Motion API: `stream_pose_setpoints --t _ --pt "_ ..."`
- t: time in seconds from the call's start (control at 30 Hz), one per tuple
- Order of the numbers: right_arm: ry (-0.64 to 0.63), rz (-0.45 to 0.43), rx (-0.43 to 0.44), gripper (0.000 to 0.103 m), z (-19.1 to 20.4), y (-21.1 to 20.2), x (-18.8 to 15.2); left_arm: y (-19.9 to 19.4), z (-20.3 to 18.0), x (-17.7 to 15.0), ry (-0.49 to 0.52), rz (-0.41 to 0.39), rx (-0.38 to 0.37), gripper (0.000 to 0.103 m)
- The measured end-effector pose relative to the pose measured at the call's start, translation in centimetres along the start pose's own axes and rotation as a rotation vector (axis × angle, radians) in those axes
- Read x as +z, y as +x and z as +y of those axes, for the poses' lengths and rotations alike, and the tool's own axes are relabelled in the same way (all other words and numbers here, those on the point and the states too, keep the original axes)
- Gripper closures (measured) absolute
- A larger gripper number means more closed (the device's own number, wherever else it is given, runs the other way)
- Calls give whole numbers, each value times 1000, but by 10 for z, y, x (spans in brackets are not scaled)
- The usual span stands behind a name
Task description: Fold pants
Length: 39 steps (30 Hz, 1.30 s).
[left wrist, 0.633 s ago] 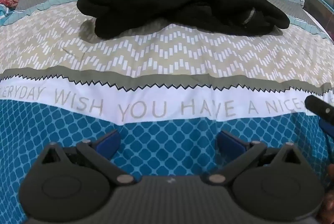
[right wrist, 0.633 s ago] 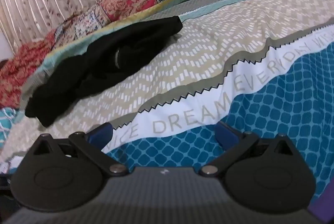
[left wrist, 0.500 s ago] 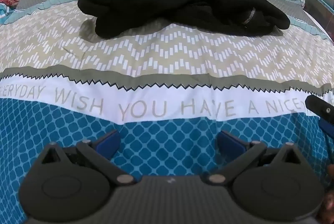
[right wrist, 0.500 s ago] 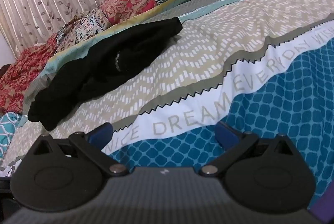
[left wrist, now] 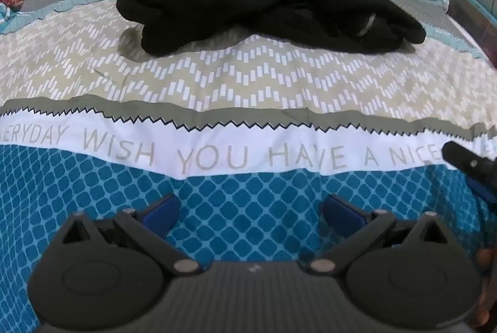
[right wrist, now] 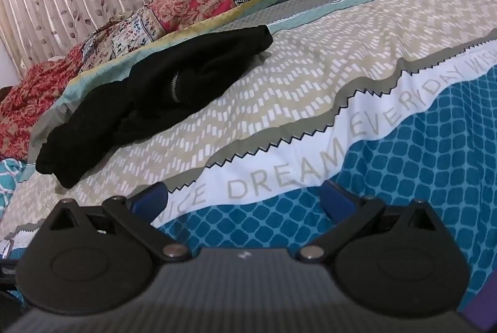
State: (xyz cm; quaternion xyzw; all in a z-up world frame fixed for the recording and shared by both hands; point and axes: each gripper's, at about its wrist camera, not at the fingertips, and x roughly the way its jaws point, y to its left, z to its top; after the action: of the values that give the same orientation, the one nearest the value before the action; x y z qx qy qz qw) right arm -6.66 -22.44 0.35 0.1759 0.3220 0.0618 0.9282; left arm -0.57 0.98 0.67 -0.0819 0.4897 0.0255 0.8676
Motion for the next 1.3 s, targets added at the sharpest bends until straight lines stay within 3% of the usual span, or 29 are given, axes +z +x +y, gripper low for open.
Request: stream_pose_setpoints --t 0.1,0.2,0.27,0.33,0.37,0.4,0.47,0.6,0.67,0.7,0.77,0.9,0.93,1.0,1.03,1.17,1.2,1.3 --pt "5 -1 4 0 -2 2 -1 -8 11 0 -10 -42 7 0" --pt "7 -2 4 0 -3 3 -2 -22 31 6 6 -173 107 0" --pt "-14 10 -10 0 1 5 -2 -23 44 11 14 -208 149 0" --pt "-28 19 -26 12 5 6 1 -15 66 19 -22 -184 168 0" --pt "-51 8 -34 35 11 4 3 -10 76 21 -47 -164 169 0" --pt "-76 8 -18 49 15 5 5 -3 87 24 -81 -134 178 0" --pt "-122 18 39 56 27 8 12 9 106 25 -123 -111 209 0" --pt "-154 49 201 55 64 30 37 19 108 13 -83 -177 237 0" --pt "-68 122 277 55 76 60 52 20 105 8 -68 -223 248 0" --pt "-18 145 295 49 79 74 56 19 101 3 -61 -247 251 0" --pt "124 187 293 32 84 116 67 20 100 0 -48 -274 254 0" --pt "292 224 231 30 92 185 83 18 99 3 -45 -273 252 0" --pt "324 229 226 34 94 197 86 19 99 3 -45 -273 252 0" --pt "323 249 190 89 102 210 90 19 101 3 -45 -273 246 0" --pt "303 271 162 90 105 208 91 19 102 3 -45 -274 242 0" --pt "276 278 289 94 95 163 97 14 106 4 -68 -264 203 0" --pt "255 276 319 99 93 148 96 7 113 6 -100 -255 154 0" --pt "217 312 473 101 84 91 91 -14 134 9 -242 -237 -20 0"
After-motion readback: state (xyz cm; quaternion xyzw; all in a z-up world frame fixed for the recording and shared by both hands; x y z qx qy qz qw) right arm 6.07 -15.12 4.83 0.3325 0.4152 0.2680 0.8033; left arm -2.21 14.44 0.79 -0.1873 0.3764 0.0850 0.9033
